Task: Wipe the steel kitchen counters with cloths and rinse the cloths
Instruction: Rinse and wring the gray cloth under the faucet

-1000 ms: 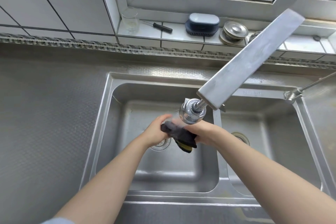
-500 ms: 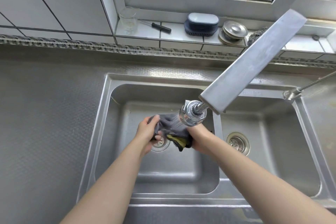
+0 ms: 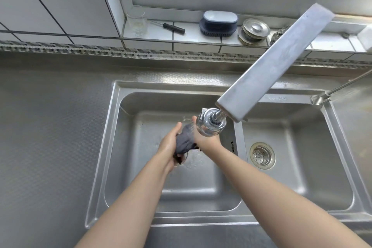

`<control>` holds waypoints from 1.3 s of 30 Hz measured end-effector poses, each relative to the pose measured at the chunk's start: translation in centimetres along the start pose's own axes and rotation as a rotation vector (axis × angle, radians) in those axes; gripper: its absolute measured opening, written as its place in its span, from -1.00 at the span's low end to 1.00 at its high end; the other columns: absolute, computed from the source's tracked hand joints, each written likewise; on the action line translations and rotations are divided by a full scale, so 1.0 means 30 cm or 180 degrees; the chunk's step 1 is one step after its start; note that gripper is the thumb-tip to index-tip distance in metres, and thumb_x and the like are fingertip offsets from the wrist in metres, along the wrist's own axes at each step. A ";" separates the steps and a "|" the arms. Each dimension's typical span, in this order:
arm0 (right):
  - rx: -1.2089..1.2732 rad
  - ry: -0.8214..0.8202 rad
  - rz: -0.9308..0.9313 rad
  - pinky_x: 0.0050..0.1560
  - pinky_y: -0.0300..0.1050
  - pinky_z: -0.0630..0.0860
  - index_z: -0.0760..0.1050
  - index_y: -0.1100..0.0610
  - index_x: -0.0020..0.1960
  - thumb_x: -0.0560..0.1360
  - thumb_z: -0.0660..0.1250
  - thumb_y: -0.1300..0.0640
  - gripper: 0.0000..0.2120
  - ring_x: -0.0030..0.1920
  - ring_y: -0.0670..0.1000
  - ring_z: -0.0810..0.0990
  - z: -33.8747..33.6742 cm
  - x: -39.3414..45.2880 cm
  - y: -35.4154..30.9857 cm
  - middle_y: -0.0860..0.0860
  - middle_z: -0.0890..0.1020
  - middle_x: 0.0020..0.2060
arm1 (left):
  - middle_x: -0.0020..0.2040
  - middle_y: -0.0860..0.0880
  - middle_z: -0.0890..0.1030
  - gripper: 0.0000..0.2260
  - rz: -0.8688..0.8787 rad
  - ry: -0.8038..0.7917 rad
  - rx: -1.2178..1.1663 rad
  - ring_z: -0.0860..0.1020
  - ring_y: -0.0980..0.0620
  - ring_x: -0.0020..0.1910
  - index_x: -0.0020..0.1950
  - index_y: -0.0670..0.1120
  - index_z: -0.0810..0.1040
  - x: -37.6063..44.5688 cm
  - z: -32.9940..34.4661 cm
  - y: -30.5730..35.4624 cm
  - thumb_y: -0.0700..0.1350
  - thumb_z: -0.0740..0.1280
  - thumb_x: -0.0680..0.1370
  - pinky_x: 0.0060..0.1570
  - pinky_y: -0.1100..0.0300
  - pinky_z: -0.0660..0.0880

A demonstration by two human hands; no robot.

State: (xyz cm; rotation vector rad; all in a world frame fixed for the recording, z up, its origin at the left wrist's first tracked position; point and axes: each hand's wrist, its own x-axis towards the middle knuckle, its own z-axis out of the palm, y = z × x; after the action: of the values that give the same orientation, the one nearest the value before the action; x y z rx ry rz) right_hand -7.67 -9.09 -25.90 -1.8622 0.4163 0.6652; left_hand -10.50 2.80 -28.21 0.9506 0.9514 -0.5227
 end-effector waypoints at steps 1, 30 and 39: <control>-0.0054 -0.0032 -0.0011 -0.25 -0.15 0.52 0.51 0.08 -0.09 0.53 0.35 0.15 -0.97 -0.25 -0.01 0.51 -0.024 0.005 -0.015 0.04 0.57 -0.18 | -0.33 -0.08 0.62 -0.66 -0.0015 -0.0070 0.0038 0.53 0.00 -0.48 -0.27 -0.08 0.64 -0.004 -0.028 0.014 0.19 0.38 0.46 -0.47 0.29 0.34; 0.0913 0.0427 0.0232 -0.30 -0.13 0.44 0.44 0.04 -0.33 0.18 0.40 -0.12 -0.74 -0.28 0.05 0.51 0.063 -0.079 -0.046 0.02 0.55 -0.34 | -0.13 -0.22 0.67 -0.64 0.1017 0.1241 0.1027 0.59 -0.20 -0.15 -0.24 -0.20 0.59 -0.059 0.146 0.015 0.10 0.30 0.48 -0.02 -0.07 0.59; 0.1302 0.0108 0.1099 -0.61 -0.33 0.29 0.42 0.06 -0.20 0.51 0.20 0.22 -0.86 -0.45 -0.03 0.35 0.010 -0.049 -0.021 0.05 0.47 -0.37 | -0.29 -0.17 0.62 -0.80 0.0665 0.0725 -0.0184 0.62 -0.09 -0.40 -0.17 -0.20 0.54 -0.031 0.028 0.033 -0.09 0.46 0.48 -0.37 0.13 0.57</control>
State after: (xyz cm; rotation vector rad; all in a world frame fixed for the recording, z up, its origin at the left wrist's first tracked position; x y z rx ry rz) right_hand -8.54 -8.62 -24.61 -1.4262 0.8432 0.7156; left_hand -9.86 2.55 -26.77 1.0583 1.0502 -0.2121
